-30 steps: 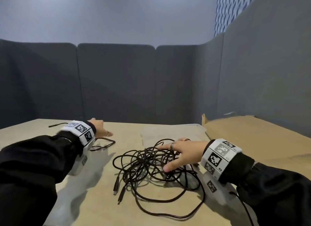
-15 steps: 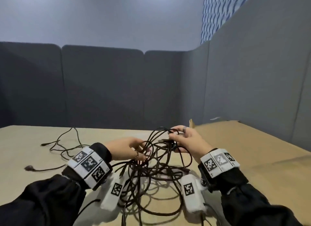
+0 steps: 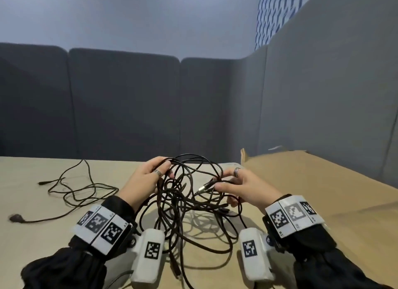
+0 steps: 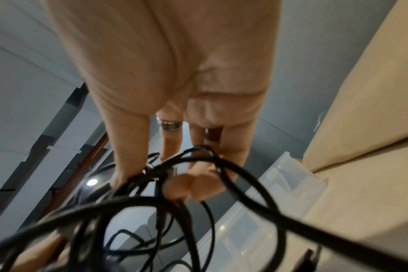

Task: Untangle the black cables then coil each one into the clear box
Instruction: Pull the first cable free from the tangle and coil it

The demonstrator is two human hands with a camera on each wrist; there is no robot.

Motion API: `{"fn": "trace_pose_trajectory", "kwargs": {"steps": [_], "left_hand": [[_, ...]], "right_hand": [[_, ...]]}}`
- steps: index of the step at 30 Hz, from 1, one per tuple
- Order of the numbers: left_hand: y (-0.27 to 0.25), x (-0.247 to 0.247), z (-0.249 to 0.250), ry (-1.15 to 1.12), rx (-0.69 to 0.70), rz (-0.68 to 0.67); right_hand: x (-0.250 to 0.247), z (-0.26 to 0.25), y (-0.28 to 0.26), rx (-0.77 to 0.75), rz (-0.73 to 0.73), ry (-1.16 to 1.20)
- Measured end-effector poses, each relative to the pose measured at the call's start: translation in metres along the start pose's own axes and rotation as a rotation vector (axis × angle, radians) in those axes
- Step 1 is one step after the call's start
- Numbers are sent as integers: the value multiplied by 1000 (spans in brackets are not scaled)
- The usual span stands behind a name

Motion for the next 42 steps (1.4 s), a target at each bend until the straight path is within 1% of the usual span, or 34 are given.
{"fn": "trace_pose_trajectory", "kwargs": {"steps": [2,4,5,7,8,10,11,12,13,15,16,17,18,21,23,24,26,27,28,29,30,32,34,35,37,38,40,42], "left_hand": [[1,-2,0,-7,25,31],[0,-4,0,-27,18,48],[-1,-5,0,-21,3,59],[-3,-6,2,11,-16,76],[-3,-10,3,78,0,97],[-5,-20,14,345,66,176],[-8,-19,25,431,125,183],[-11,-13,38,429,195,149],[-13,-1,47,376,247,61],[-15,34,58,307,283,-183],[-16,51,58,312,279,-285],[-13,60,56,322,265,-338],[-9,64,53,325,249,-351],[-3,59,44,332,226,-331],[-5,52,40,252,207,-327],[-3,46,37,174,188,-297],[1,29,34,60,154,-177],[3,20,33,72,158,-106],[5,13,31,141,160,-61],[7,10,25,224,130,-61],[7,10,18,303,70,-104],[3,19,-5,368,-102,-264],[-4,28,-13,313,-194,-369],[-4,30,-14,274,-199,-383],[-5,33,-9,188,-181,-372],[-4,33,-4,124,-160,-343],[-2,34,6,-61,-116,-309],[-1,32,11,-221,-106,-325]], "right_hand": [[-8,-5,0,-45,85,20],[-17,-11,1,-112,184,28],[-19,-14,1,-140,217,29],[-16,-16,2,-176,235,61],[-12,-16,3,-183,224,77],[-4,-17,4,-186,206,95],[-2,-17,4,-187,209,105],[-2,-18,5,-190,220,112],[-3,-19,5,-197,234,114],[-5,-21,4,-222,242,91],[-4,-22,4,-239,237,68],[-3,-24,4,-256,228,44],[-2,-25,4,-272,219,12],[3,-28,4,-287,166,-109],[5,-28,5,-279,151,-166],[6,-28,4,-275,147,-175],[8,-29,2,-268,122,-129],[9,-30,1,-265,102,-89],[9,-30,1,-264,86,-61],[9,-30,0,-264,79,-44],[9,-31,0,-266,79,-33],[9,-31,-1,-262,80,-1],[9,-29,0,-233,75,29],[9,-28,1,-210,83,34],[8,-26,2,-185,99,20],[8,-27,1,-187,102,4],[8,-30,-1,-205,99,-26],[-1,-29,-1,-205,152,-27]]}}
Point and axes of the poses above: each hand's wrist, its own y-axis towards the middle knuckle, its own x-axis out of the palm, z = x × y, the point moved 9 cm from there along y, towards the middle knuckle, and after that the axes turned 7 degrees about -y, right-handed, at the moved point
